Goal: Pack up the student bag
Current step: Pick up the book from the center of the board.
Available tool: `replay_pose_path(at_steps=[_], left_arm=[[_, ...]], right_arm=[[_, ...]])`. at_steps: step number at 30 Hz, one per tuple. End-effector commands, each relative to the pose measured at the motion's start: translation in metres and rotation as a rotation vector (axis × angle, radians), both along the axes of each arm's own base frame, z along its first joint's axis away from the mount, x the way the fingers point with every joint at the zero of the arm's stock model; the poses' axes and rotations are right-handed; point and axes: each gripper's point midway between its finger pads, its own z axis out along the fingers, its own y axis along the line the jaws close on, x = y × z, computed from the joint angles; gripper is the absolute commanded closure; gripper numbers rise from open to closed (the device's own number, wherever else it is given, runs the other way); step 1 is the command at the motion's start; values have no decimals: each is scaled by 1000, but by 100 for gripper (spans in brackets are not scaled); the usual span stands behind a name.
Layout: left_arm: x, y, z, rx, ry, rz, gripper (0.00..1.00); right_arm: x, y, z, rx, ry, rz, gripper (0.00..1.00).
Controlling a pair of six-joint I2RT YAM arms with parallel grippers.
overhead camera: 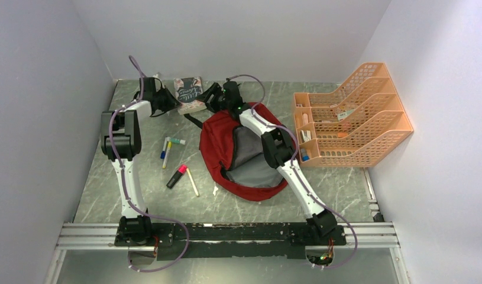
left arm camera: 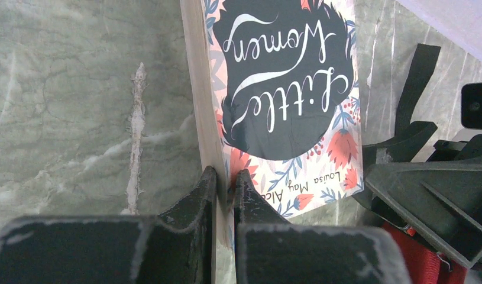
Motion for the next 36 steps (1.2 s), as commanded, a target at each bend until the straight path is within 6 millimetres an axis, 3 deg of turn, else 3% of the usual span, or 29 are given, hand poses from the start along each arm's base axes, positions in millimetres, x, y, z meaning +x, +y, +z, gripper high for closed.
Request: replay_pose_path(at_steps=[1, 6, 7, 11, 15, 19, 21, 24, 25, 27, 29, 30, 32, 36], left_arm=[[-73, 12, -115, 144, 344, -14, 95], [-74, 12, -114, 144, 344, -20, 95], [-75, 0, -114, 149, 341, -44, 95], [-74, -11, -110, 147, 325, -69, 95], [-73, -20, -106, 131, 310, -91, 95], [-66, -23, -88, 107, 280, -89, 95], [-59, -21, -68, 94, 248, -76, 95], [-45, -10, -21, 50, 174, -20, 73], [-41, -8, -2, 35, 142, -3, 63], [-35, 17, 37, 8, 78, 69, 48], [-33, 32, 82, 0, 3, 117, 39], [-34, 38, 99, 4, -26, 134, 36], [-39, 49, 127, 20, -65, 172, 19], [-57, 62, 173, 2, -150, 199, 15]], right_arm=[[-36, 14, -46, -7, 121, 115, 34], [-33, 18, -35, 32, 85, 119, 39], [-32, 18, -34, 37, 83, 121, 40], [-35, 21, -33, 43, 74, 139, 44], [-35, 20, -29, 40, 42, 139, 56], [-27, 19, 1, 42, -71, 124, 76], [-22, 17, 21, 52, -141, 108, 86], [-13, 12, 58, 44, -270, 70, 100], [-10, 10, 70, 34, -312, 54, 100], [-4, 6, 98, 26, -393, 29, 100], [-1, 3, 124, 18, -461, 16, 100], [0, 0, 138, 14, -496, 6, 100], [1, -7, 165, 12, -557, -16, 100], [-4, -24, 212, 11, -640, -41, 100]])
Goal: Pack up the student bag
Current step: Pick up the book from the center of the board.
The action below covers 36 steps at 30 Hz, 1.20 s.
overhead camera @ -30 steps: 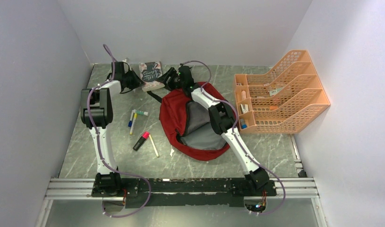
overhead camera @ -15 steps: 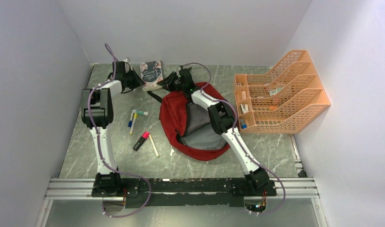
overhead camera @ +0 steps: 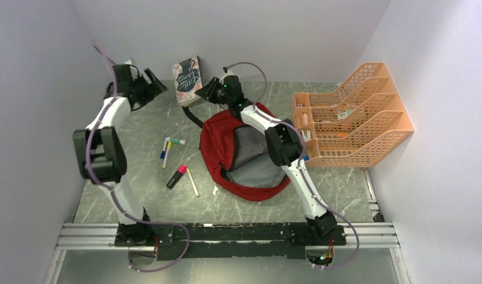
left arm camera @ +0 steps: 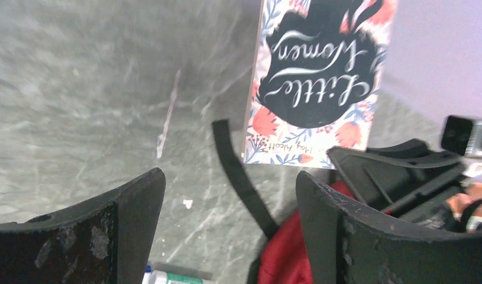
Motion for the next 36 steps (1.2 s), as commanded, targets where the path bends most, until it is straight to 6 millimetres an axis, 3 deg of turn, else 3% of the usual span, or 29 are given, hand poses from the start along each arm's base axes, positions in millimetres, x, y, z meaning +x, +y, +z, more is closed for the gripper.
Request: replay_pose_path(at_steps=[1, 5, 7, 9, 16, 20, 23, 28, 32, 36], left_arm=[[-18, 15, 73, -18, -156, 39, 15], [-31, 2, 111, -52, -294, -64, 14], [-34, -9, 126, -64, -353, -141, 15], [-35, -19, 148, -59, -450, -245, 15], [-49, -54, 234, -85, -768, -538, 3], [-69, -89, 269, -86, -916, -677, 2], [-100, -140, 272, 62, -1021, -881, 2], [-161, -221, 237, 399, -1128, -1225, 2], [-189, -234, 225, 439, -1144, -1298, 2], [-224, -235, 207, 442, -1162, -1434, 2]], right_arm=[[6, -27, 158, 99, -354, -60, 100], [-18, -48, 192, 29, -425, -33, 100], [-41, -64, 220, -12, -468, -12, 100], [-65, -84, 234, -74, -490, -4, 100], [-149, -180, 247, -367, -491, -88, 100], [-201, -213, 241, -491, -498, -22, 100], [-235, -236, 233, -583, -492, 15, 100], [-294, -255, 217, -655, -537, 165, 100], [-326, -260, 210, -650, -568, 243, 100], [-341, -266, 206, -658, -623, 263, 100]])
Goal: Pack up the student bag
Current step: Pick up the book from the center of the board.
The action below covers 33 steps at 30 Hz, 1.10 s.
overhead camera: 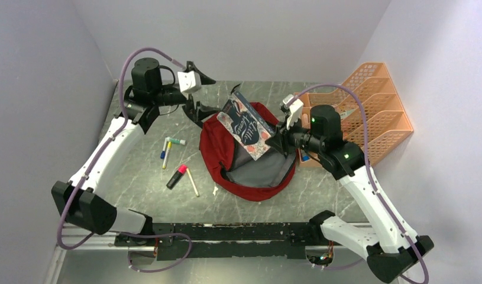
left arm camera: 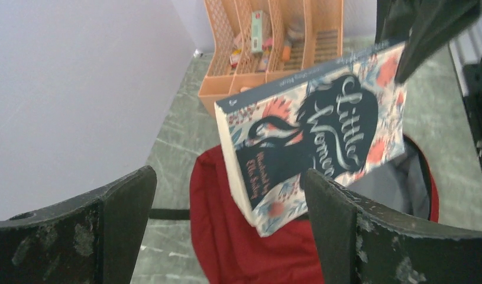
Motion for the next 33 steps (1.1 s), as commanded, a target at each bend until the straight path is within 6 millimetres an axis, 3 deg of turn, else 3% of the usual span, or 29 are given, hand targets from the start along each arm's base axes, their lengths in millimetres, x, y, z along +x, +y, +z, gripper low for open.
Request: replay_pose_path(at_steps=[1, 5, 9, 15, 22, 27, 31, 33], left_arm=[[-37, 8, -36, 137, -109, -137, 2], [-52, 12, -48, 146, -121, -153, 1], [-67, 4, -40, 73, -79, -223, 1], [-68, -8, -28, -13, 11, -235, 1], [-83, -12, -30, -38, 67, -334, 1], [-92, -13, -34, -55, 135, -356, 12], [-98, -14, -32, -66, 154, -397, 35], [-100, -15, -31, -68, 157, -413, 40]], right_arm=[[-17, -1, 25, 14, -162, 100, 100], [-28, 0, 31, 8, -216, 168, 100], [-34, 5, 31, 3, -237, 234, 100], [-37, 15, 36, 42, -300, 298, 100], [-42, 23, 47, 48, -379, 398, 100], [-53, 25, 61, 59, -494, 464, 100], [-55, 20, 70, 50, -577, 448, 100], [-54, 19, 72, 47, -595, 439, 100]])
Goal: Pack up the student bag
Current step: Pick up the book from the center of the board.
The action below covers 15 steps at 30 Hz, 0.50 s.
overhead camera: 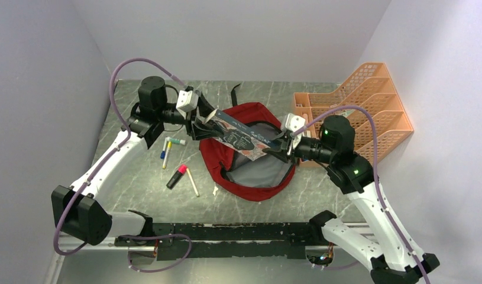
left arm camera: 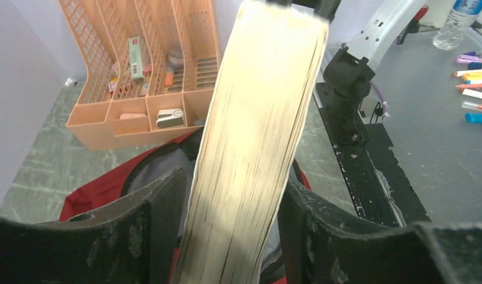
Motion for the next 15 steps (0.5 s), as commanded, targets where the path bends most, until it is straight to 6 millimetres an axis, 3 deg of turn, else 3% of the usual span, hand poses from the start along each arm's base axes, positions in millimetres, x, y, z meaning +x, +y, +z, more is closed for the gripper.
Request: replay_pose_path(at_steps=[1, 3, 7, 8, 10, 11, 15], left_arm=[[-14, -3, 11, -38, -25, -97, 39], [-19, -4, 13, -46, -29, -125, 43], [-26, -3, 16, -52, -46, -164, 62], [-29, -2, 16, -55, -55, -178, 68], [-35, -2, 18, -65, -89, -208, 90], [-36, -2, 18, -68, -106, -210, 94], [-34, -4, 22, -81, -86, -203, 95]], right_arm=[[-1, 2, 43, 76, -211, 33, 100], [-1, 3, 40, 61, -200, 50, 100], [0, 7, 30, 9, -155, 88, 100], [2, 7, 30, 1, -150, 85, 100], [6, 6, 31, -2, -148, 66, 100], [8, 6, 33, 7, -149, 51, 100], [11, 4, 38, 47, -144, 0, 74]])
